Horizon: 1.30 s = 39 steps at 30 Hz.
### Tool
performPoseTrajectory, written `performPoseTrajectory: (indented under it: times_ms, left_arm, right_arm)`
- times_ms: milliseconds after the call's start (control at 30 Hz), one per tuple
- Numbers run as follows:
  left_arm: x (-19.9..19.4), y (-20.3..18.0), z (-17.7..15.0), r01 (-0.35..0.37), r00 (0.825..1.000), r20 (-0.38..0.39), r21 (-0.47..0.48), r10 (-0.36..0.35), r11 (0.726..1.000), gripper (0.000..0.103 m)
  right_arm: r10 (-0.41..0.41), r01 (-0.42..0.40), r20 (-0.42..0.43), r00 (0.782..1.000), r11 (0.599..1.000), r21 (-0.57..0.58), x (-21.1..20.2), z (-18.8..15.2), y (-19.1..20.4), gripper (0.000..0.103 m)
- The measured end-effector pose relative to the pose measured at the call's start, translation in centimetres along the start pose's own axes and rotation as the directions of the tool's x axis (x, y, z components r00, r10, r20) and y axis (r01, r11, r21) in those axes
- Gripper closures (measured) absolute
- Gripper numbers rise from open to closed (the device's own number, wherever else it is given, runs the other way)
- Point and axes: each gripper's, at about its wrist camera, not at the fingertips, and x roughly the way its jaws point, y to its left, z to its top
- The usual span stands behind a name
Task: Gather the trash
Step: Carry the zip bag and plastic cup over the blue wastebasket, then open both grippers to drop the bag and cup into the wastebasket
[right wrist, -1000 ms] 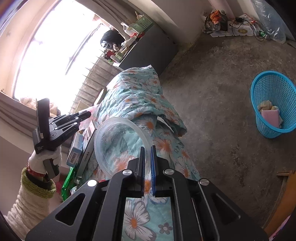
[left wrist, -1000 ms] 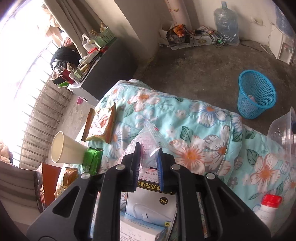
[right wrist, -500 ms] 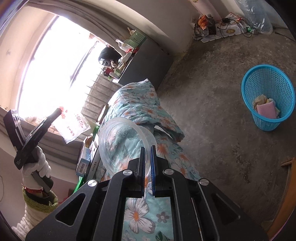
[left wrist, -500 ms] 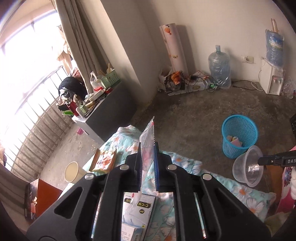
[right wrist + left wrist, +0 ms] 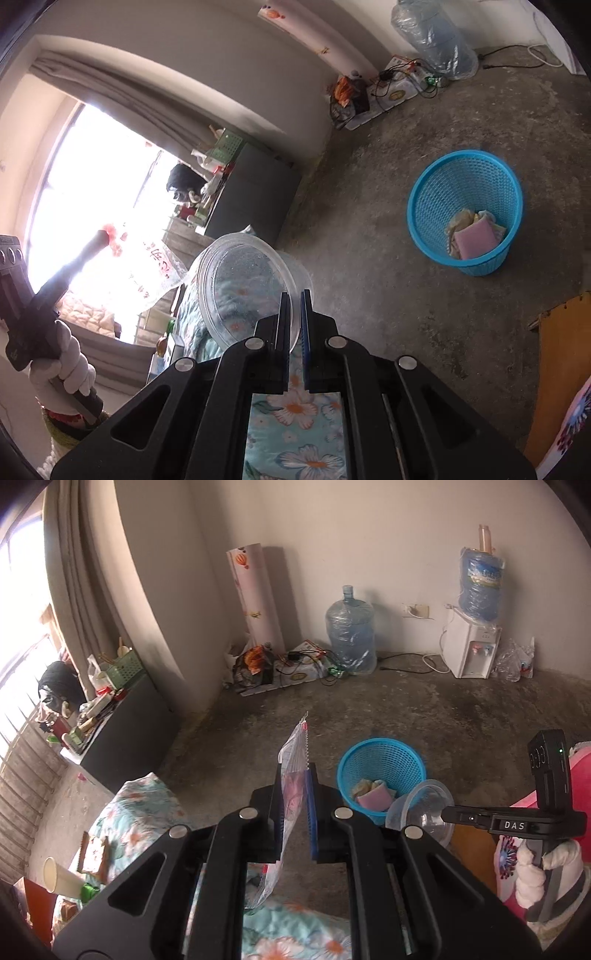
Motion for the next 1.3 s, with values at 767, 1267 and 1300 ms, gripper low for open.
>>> performPoseTrajectory:
  times_ms: [767, 1267, 1300]
  left_arm:
    - [29.1, -11.6, 2.3, 0.198, 0.925, -0.280, -0.220, -0.256, 0.955, 0.047]
    - [21.0, -7.2, 0.2, 0.224, 0.950, -0.162, -0.249, -0.268, 0.942, 0.043]
    - [19.5, -6.8, 0.1, 0.228, 0.952, -0.145, -0.249, -0.269, 0.941, 0.041]
  right_arm:
    - [-0.455, 0.442, -0.017, 0.891, 0.856, 0.269, 8.9, 9.6, -19.7, 0.049]
    - [-0.451, 0.418, 0.080, 0.889, 0.869, 0.264, 6.0, 4.4, -16.3, 0.044]
    - [-0.447, 0.414, 0.100, 0.889, 0.878, 0.241, 5.4, 4.3, -15.0, 0.044]
